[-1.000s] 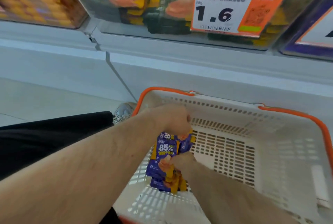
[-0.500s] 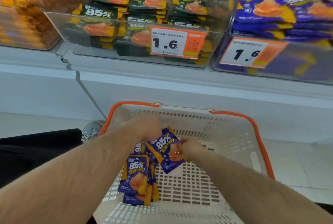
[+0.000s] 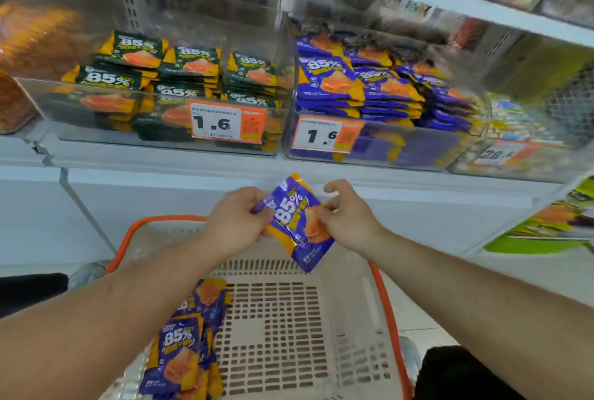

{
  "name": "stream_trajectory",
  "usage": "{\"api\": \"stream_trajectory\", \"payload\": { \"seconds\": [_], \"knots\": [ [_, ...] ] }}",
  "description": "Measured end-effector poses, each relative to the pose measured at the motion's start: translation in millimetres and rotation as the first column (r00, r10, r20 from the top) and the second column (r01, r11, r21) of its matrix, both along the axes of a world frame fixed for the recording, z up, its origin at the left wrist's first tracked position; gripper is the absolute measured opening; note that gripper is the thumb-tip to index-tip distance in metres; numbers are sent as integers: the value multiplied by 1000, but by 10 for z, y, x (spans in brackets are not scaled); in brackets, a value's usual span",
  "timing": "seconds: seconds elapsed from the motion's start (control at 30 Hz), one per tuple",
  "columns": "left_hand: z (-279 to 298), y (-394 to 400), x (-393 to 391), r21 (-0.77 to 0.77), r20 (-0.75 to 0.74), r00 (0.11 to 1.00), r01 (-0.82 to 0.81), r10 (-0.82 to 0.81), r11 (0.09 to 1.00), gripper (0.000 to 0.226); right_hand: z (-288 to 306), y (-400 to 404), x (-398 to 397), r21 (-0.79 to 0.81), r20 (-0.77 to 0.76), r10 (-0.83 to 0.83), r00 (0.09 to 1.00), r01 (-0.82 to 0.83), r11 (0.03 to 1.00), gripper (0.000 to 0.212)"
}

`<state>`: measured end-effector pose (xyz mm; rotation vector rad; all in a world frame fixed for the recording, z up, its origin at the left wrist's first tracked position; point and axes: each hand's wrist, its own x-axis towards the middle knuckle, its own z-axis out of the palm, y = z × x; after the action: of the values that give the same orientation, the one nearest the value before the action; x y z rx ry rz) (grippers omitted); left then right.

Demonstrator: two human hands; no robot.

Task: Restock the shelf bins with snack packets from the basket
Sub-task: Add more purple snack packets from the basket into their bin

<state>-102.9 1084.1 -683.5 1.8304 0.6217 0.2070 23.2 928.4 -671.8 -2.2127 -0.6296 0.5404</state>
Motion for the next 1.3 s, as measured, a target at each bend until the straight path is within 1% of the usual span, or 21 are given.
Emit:
{"api": "stream_trajectory", "payload": {
  "seconds": [0.07, 0.13, 0.2, 0.27, 0.33, 0.4, 0.47, 0.5, 0.57, 0.63, 0.7, 0.73, 0.77, 0.83, 0.9, 0.97, 1.03, 1.13, 1.17, 1.27, 1.3],
  "knots": [
    [210, -91, 46, 21, 71, 997, 9, -10, 1000, 17, 227, -72, -64, 61, 189, -15, 982, 3, 998, 27],
    [437, -164, 95, 27, 143, 990, 13, -16, 1000, 19, 439, -188, -128, 99, 439, 42, 898, -95, 991, 31],
    [672, -231, 150, 0, 221, 975, 7, -7, 1000, 20, 568, -285, -146, 109, 618, 82, 782, -188, 976, 54],
    [888, -298, 217, -46, 294, 956, 17, -2, 999, 21, 651, -351, -132, 121, 689, 51, 723, -184, 975, 77],
    [1067, -346, 313, -66, 320, 947, 39, -16, 997, 18, 766, -362, -109, 134, 698, -1, 716, -129, 983, 83],
    [1176, -356, 452, -52, 333, 943, 29, -10, 998, 8, 851, -353, -56, 172, 685, -70, 725, -68, 983, 79],
    [1227, -288, 617, 101, 384, 922, -95, 50, 990, 20, 956, -336, 27, 239, 673, -156, 723, -13, 971, 72],
    [1253, -237, 688, 232, 422, 904, -183, 70, 956, 28, 1011, -332, 80, 268, 659, -193, 727, 12, 963, 69],
    [1341, -128, 804, 495, 470, 882, -303, 42, 815, 45, 1112, -324, 222, 293, 630, -244, 737, 65, 954, 61],
    [1452, -2, 957, 658, 405, 914, -296, 5, 692, 55, 1226, -299, 412, 283, 619, -268, 739, 108, 953, 52],
    [1547, 142, 1169, 756, 288, 958, -232, 8, 612, 57, 1363, -212, 637, 241, 636, -275, 721, 154, 958, 50],
    [1569, 212, 1267, 776, 231, 973, -191, 11, 601, 57, 1427, -149, 744, 211, 637, -274, 720, 179, 961, 50],
    [1567, 284, 1347, 768, 185, 983, -151, 10, 622, 58, 1476, -74, 856, 187, 625, -276, 730, 204, 961, 50],
    [1504, 396, 1437, 687, 154, 988, -97, -13, 721, 57, 1558, 99, 1080, 175, 587, -297, 753, 240, 955, 57],
    [1387, 441, 1448, 628, 170, 985, -86, -28, 773, 58, 1605, 292, 1296, 176, 555, -312, 771, 258, 950, 71],
    [1315, 448, 1451, 636, 191, 981, -105, -24, 764, 60, 1657, 511, 1525, 106, 558, -290, 777, 280, 954, 70],
    [1299, 434, 1450, 659, 210, 977, -120, -28, 743, 61, 1676, 728, 1742, -2, 563, -266, 783, 322, 947, 55],
    [1285, 450, 1454, 673, 224, 974, -126, -38, 728, 63, 1671, 1012, 1980, -186, 572, -190, 798, 352, 917, 59],
    [1275, 461, 1460, 674, 225, 974, -125, -41, 728, 63, 1654, 1092, 2046, -224, 558, -172, 812, 347, 911, 63],
    [1258, 470, 1470, 661, 247, 968, -134, -46, 738, 63, 1590, 1263, 2216, -238, 525, -147, 838, 311, 920, 97],
    [1259, 468, 1472, 659, 251, 967, -134, -49, 740, 63, 1557, 1298, 2279, -249, 537, -135, 833, 309, 918, 100]
  ]
}}
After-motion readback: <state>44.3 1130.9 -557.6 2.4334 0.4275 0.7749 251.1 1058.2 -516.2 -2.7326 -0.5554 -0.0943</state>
